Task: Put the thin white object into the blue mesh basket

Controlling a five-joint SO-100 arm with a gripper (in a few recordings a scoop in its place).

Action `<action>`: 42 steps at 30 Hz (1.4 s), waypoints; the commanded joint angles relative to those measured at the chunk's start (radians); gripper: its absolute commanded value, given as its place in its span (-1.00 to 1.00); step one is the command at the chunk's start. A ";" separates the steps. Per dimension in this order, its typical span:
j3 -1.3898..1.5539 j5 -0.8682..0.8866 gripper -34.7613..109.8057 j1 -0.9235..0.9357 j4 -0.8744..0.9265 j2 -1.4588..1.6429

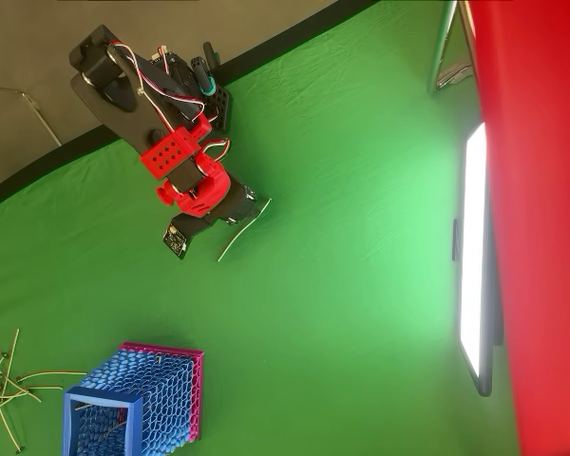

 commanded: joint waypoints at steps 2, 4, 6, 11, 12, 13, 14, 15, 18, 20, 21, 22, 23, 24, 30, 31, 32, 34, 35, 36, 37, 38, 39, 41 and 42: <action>-0.035 -0.005 -0.29 -0.002 -0.012 -0.031; -0.040 -0.005 -0.29 -0.002 -0.017 -0.048; -0.043 -0.009 -0.31 -0.002 -0.026 -0.060; -0.044 -0.032 -0.31 -0.003 -0.075 -0.107; -0.044 -0.032 -0.31 -0.003 -0.086 -0.118; -0.044 -0.032 -0.31 -0.003 -0.092 -0.127; -0.048 -0.034 -0.31 -0.005 -0.094 -0.137; -0.048 -0.035 -0.31 -0.006 -0.097 -0.141; -0.052 -0.043 -0.32 -0.009 -0.106 -0.158; -0.055 -0.044 -0.33 -0.012 -0.115 -0.170; -0.057 -0.046 -0.33 -0.014 -0.117 -0.173; -0.060 -0.048 -0.33 -0.017 -0.118 -0.179; -0.063 -0.049 -0.33 -0.017 -0.120 -0.186; -0.064 -0.049 -0.33 -0.020 -0.121 -0.189; -0.067 -0.044 -0.33 -0.049 -0.126 -0.212; -0.069 -0.043 -0.33 -0.055 -0.126 -0.215; -0.072 -0.038 -0.33 -0.058 -0.126 -0.218; -0.077 -0.035 -0.34 -0.064 -0.127 -0.224; -0.078 -0.035 -0.34 -0.064 -0.129 -0.227; -0.081 -0.035 -0.34 -0.064 -0.130 -0.233; -0.083 -0.035 -0.34 -0.064 -0.133 -0.238; -0.084 -0.035 -0.34 -0.064 -0.135 -0.239; -0.084 -0.035 -0.34 -0.066 -0.140 -0.244; -0.084 -0.035 -0.34 -0.066 -0.149 -0.250; -0.086 -0.034 -0.34 -0.067 -0.150 -0.252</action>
